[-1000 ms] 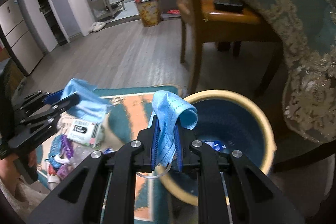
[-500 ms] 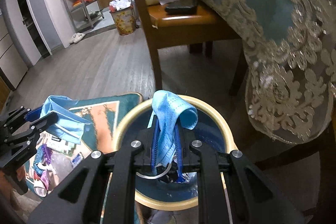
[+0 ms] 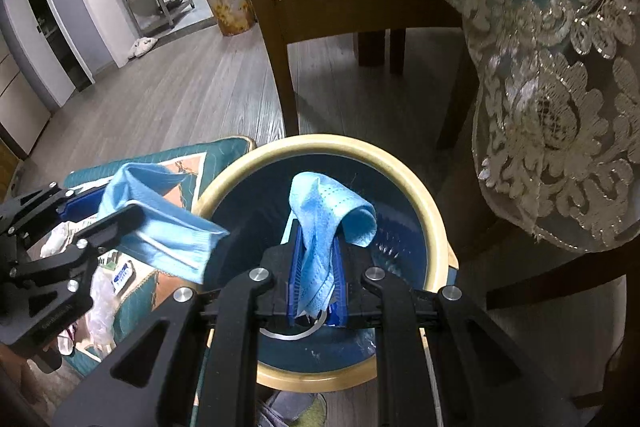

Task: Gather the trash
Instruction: 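Carry both blue masks over the wastebasket and open both tools, then move both open tools back over the cushion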

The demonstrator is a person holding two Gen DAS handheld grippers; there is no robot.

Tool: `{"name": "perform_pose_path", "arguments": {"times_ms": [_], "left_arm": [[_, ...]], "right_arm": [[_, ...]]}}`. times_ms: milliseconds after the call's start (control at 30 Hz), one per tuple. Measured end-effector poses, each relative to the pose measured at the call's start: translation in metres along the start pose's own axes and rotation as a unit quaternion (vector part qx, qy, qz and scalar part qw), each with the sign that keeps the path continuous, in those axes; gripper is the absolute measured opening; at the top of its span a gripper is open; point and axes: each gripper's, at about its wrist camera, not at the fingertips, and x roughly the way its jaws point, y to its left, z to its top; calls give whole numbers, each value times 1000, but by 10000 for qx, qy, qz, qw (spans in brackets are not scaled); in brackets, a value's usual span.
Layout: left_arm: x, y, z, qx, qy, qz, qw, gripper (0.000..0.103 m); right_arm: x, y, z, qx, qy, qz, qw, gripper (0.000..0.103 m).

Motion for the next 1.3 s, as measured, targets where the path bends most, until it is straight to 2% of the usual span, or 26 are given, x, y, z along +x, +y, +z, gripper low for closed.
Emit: {"name": "perform_pose_path", "arguments": {"times_ms": [167, 367, 533, 700, 733, 833, 900, 1000, 1100, 1200, 1267, 1300], "left_arm": [[15, -4, 1, -50, 91, -30, 9999, 31], [29, -4, -2, -94, 229, 36, 9997, 31], [37, -3, -5, -101, 322, 62, 9994, 31], [37, -2, -2, -202, 211, -32, 9996, 32], [36, -1, -2, -218, 176, -72, 9996, 32], [35, -1, -1, -251, 143, -165, 9994, 47], [33, -3, -1, -231, 105, -114, 9996, 58], [32, -1, 0, -236, 79, -75, 9997, 65], [28, 3, 1, -300, 89, -37, 9995, 67], [15, 8, 1, -310, 79, -20, 9995, 73], [-2, 14, 0, -302, 7, 25, 9995, 80], [-14, 17, 0, -288, -34, 54, 9996, 82]], "right_arm": [[9, 1, -3, 0, -44, 81, 10000, 13], [21, 7, 0, -286, -104, -183, 9994, 13], [30, -2, 4, -127, -38, -195, 9997, 13], [24, -6, 5, -14, -240, -91, 9997, 15], [22, -7, 5, -2, -273, -82, 9996, 19], [18, -7, 7, 23, -411, -124, 9991, 42], [15, -7, 8, 27, -450, -139, 9989, 44], [16, -9, 8, 43, -417, -199, 9989, 48], [16, -11, 9, 111, -402, -202, 9989, 57], [11, -8, 14, 192, -481, -180, 9985, 68], [3, -3, 16, 232, -600, -121, 9979, 82], [-1, 1, 17, 248, -669, -73, 9974, 86]]}}
